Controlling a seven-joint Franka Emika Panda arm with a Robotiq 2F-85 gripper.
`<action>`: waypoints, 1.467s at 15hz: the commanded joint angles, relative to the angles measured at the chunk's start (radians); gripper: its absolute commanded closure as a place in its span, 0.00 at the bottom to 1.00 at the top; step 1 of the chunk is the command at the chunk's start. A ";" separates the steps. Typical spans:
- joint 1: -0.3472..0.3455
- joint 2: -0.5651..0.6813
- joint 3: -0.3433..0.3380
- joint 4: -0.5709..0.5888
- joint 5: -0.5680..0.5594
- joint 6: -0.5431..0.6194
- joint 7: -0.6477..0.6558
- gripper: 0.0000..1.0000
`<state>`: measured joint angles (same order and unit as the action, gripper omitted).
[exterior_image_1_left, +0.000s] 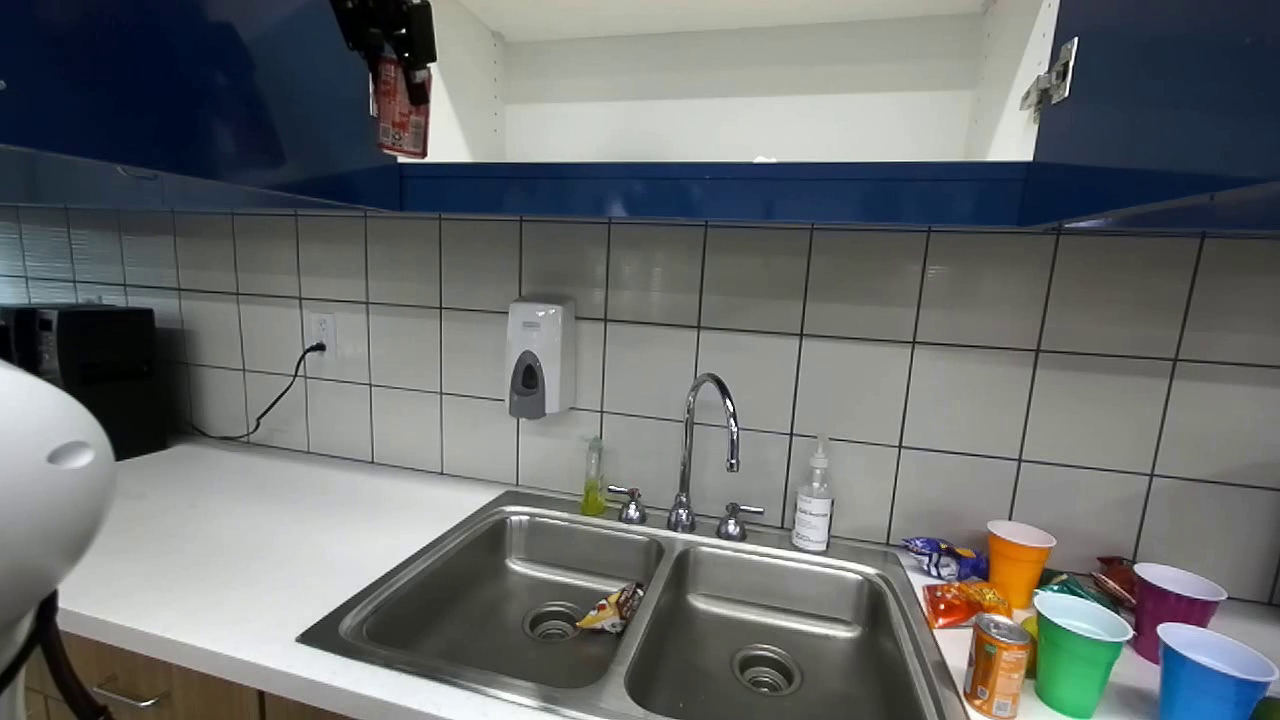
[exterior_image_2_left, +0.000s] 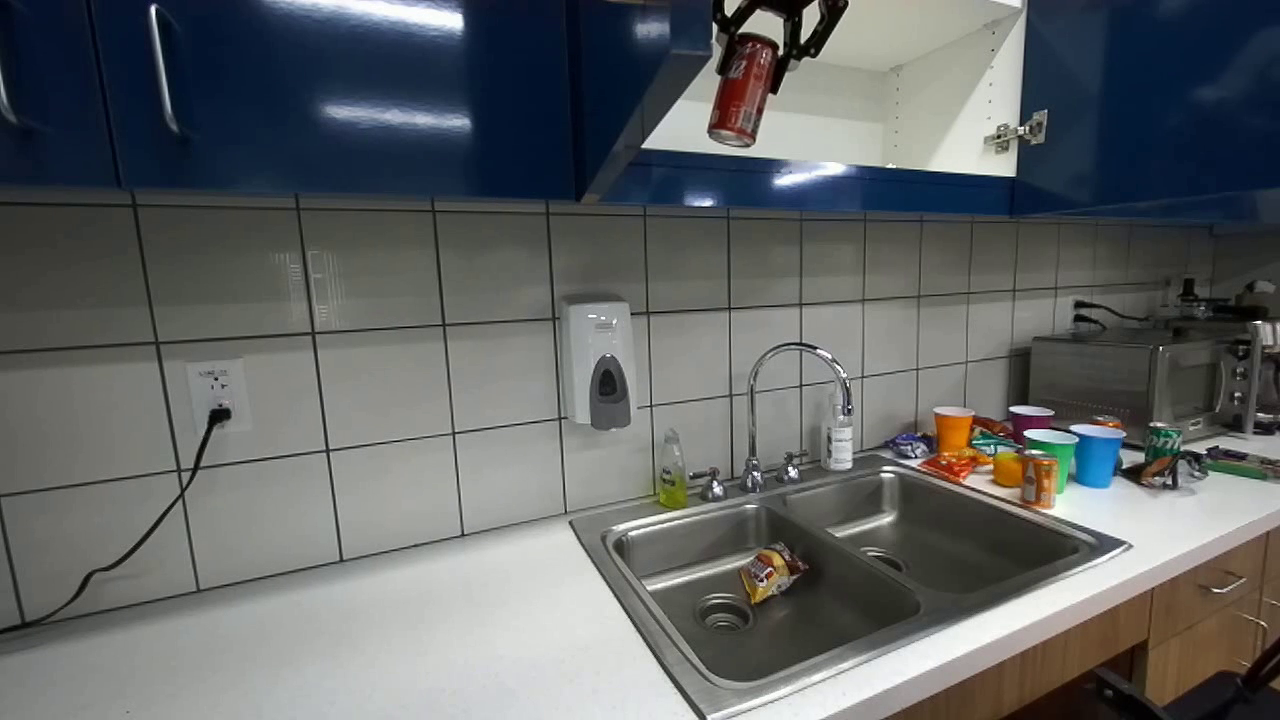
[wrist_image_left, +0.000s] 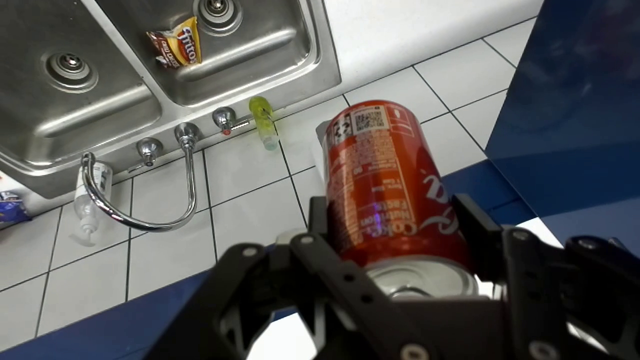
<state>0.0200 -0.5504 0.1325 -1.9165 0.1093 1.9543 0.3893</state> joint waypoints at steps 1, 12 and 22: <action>-0.028 0.045 0.023 0.071 -0.029 -0.020 0.034 0.62; -0.005 0.133 0.012 0.106 -0.049 -0.001 0.035 0.37; -0.005 0.152 0.015 0.123 -0.055 0.001 0.046 0.37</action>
<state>0.0181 -0.4000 0.1459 -1.7977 0.0538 1.9582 0.4360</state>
